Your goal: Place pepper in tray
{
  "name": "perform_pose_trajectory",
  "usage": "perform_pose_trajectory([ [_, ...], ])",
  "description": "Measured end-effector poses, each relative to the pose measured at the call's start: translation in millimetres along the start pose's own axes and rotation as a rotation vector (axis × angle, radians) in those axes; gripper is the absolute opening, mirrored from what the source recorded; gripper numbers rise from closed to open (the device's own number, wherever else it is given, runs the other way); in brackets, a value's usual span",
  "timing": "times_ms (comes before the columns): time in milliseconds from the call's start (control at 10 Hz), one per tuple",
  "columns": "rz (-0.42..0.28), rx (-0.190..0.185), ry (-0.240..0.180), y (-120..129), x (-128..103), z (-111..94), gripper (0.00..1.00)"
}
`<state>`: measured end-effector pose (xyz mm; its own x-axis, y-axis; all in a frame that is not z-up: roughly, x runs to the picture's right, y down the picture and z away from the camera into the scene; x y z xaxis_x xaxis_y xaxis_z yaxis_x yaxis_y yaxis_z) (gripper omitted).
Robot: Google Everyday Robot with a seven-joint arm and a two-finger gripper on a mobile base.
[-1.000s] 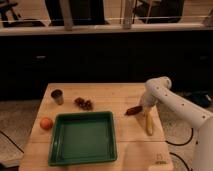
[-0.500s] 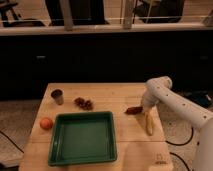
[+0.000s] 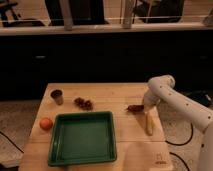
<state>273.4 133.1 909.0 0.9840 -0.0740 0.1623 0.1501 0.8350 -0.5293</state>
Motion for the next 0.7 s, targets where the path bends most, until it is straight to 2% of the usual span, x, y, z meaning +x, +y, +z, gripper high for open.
perform_pose_trajectory([
  [200,-0.001,0.002,0.002,1.4,6.1,3.3,0.48],
  [300,-0.003,0.003,0.002,1.6,7.7,-0.1,0.47],
  [400,-0.003,0.003,0.002,2.2,8.7,-2.2,0.41],
  [500,-0.007,0.004,0.003,2.7,9.0,-2.6,0.39],
  [700,-0.011,0.011,0.007,5.3,12.0,-3.0,0.39],
])
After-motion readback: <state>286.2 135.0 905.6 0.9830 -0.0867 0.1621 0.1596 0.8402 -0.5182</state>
